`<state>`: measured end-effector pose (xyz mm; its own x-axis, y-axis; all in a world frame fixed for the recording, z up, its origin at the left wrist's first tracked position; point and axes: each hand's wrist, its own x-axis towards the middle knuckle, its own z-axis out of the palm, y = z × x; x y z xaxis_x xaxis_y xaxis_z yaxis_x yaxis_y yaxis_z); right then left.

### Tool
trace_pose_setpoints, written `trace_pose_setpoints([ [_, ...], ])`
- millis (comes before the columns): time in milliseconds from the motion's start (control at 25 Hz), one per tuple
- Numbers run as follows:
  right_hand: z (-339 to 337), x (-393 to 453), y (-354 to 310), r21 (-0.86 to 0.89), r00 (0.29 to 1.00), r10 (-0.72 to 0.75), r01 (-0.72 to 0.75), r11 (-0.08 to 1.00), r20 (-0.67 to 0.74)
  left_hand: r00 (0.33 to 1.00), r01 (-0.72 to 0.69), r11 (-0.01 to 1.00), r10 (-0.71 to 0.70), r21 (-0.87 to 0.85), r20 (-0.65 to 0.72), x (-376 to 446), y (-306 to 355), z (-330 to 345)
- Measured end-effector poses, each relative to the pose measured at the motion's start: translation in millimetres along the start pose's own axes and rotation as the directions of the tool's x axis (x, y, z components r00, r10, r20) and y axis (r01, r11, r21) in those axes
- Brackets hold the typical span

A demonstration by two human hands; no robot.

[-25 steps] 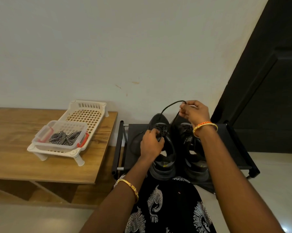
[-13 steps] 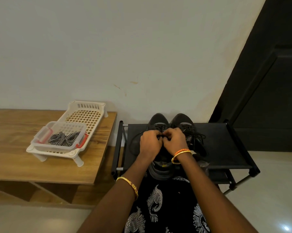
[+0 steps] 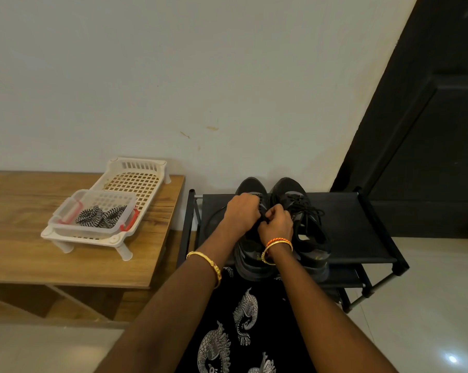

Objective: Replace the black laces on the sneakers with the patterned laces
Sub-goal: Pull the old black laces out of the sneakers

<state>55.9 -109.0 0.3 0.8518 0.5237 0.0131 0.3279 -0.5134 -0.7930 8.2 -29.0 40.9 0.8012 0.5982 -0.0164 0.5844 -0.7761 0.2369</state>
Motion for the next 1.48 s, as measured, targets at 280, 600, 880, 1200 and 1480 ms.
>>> trace_pose_setpoints([
  [280,4.0,-2.4,4.1,0.065,0.998,0.026,-0.022,0.998,-0.060,0.932,0.232,0.783,-0.349,-0.578,-0.099,-15.4,-15.9,34.2],
  [600,1.8,-1.2,3.7,0.056,0.999,0.029,-0.028,0.998,-0.016,0.967,0.249,0.788,-0.237,-0.563,0.097,-9.4,-17.5,34.0],
  [880,-1.7,2.9,1.4,-0.043,0.997,0.012,-0.009,0.999,0.074,0.914,0.356,0.451,-0.349,-0.818,0.206,-13.6,-6.5,13.1],
  [1200,1.2,2.8,5.1,0.013,0.999,0.033,-0.034,0.999,0.039,0.897,0.103,-0.107,-0.420,-0.989,0.138,-37.5,-32.4,-70.7],
  [1480,1.6,4.1,7.1,0.020,0.999,0.021,-0.022,1.000,0.047,0.765,-0.155,-0.227,-0.643,-0.962,0.029,-67.5,-67.9,-120.9],
])
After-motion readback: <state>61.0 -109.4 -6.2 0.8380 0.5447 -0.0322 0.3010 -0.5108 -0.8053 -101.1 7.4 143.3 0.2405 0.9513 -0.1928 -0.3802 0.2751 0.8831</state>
